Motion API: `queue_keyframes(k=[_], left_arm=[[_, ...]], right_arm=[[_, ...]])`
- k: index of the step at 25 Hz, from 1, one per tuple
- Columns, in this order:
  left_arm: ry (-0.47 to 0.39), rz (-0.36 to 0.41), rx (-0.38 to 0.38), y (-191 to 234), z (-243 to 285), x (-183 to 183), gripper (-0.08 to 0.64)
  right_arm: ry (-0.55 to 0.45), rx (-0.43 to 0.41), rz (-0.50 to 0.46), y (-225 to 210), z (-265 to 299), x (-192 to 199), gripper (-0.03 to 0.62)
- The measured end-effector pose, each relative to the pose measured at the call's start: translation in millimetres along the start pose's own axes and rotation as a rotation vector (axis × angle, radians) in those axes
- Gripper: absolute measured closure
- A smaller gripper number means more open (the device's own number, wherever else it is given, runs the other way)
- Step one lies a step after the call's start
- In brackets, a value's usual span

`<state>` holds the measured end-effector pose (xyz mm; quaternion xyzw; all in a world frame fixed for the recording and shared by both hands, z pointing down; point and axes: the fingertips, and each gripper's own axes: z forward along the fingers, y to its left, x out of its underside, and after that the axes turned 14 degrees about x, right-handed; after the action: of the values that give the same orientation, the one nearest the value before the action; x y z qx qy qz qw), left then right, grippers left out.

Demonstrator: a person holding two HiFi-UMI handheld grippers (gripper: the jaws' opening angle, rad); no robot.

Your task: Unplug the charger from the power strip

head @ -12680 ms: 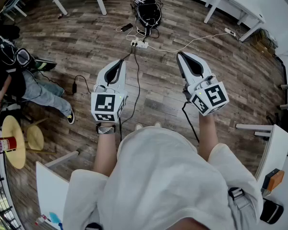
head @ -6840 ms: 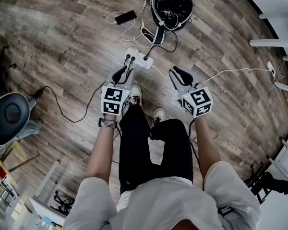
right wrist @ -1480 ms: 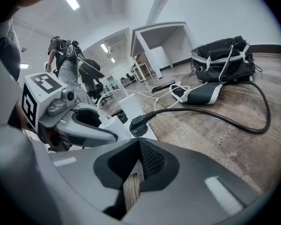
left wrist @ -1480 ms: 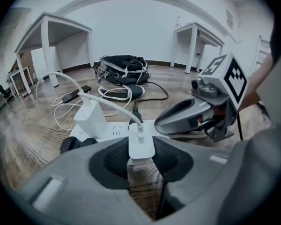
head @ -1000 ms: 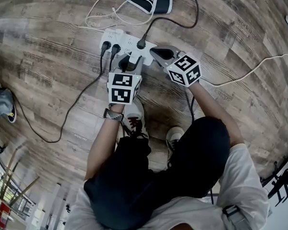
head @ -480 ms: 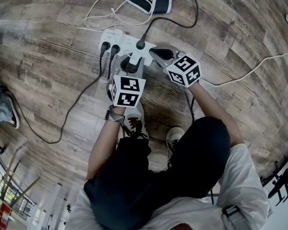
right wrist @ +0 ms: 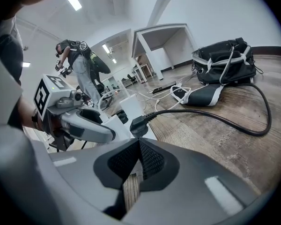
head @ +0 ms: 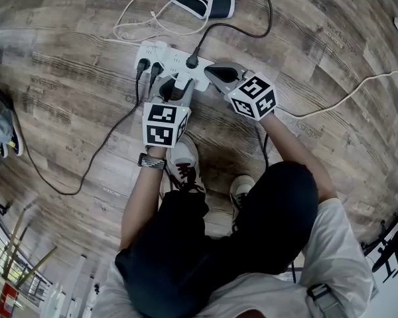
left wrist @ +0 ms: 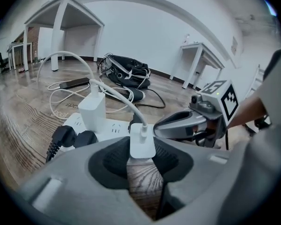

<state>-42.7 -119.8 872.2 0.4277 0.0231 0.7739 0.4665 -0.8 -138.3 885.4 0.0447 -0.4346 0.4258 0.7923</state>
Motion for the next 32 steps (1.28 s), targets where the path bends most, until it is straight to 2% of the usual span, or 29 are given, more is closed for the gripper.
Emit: queue_keyframes(k=[4, 9, 11, 13, 18, 21, 25, 29, 32], left_arm=[[-0.010, 0.012, -0.008, -0.1, 0.4, -1.1, 0.414], [0.077, 0.161, -0.088, -2.3, 2.3, 0.0, 0.419], [0.101, 0.187, -0.107, -3.8, 2.0, 1.0, 0.419], [0.099, 0.176, -0.106, -3.4, 1.5, 0.6, 0.419], [0.035, 0.038, -0.033, -0.8, -0.9, -1.3, 0.417], [0.015, 0.008, -0.024, 0.3, -2.2, -1.7, 0.417], [0.021, 0.042, -0.041, 0.0, -2.2, -1.0, 0.417], [0.075, 0.155, -0.093, -3.7, -1.2, -1.7, 0.419], [0.085, 0.161, -0.101, -3.9, -0.3, -0.7, 0.419]], right_arm=[[-0.002, 0.008, -0.052, 0.2, 0.6, 0.4, 0.591], [-0.003, 0.010, -0.048, 0.6, 2.3, 0.6, 0.591], [0.001, 0.005, -0.049, 2.6, 2.4, 1.4, 0.591], [0.001, 0.002, -0.049, 2.9, 2.1, 1.4, 0.591], [-0.002, 0.003, -0.039, 1.0, 1.4, 0.8, 0.591], [-0.003, 0.001, -0.043, 1.6, 1.7, 0.5, 0.591], [-0.003, 0.003, -0.051, 1.5, 1.1, 1.3, 0.591], [-0.005, 0.003, -0.050, 2.1, 1.7, 0.2, 0.591], [-0.005, 0.002, -0.051, 2.0, 1.9, 0.9, 0.591]])
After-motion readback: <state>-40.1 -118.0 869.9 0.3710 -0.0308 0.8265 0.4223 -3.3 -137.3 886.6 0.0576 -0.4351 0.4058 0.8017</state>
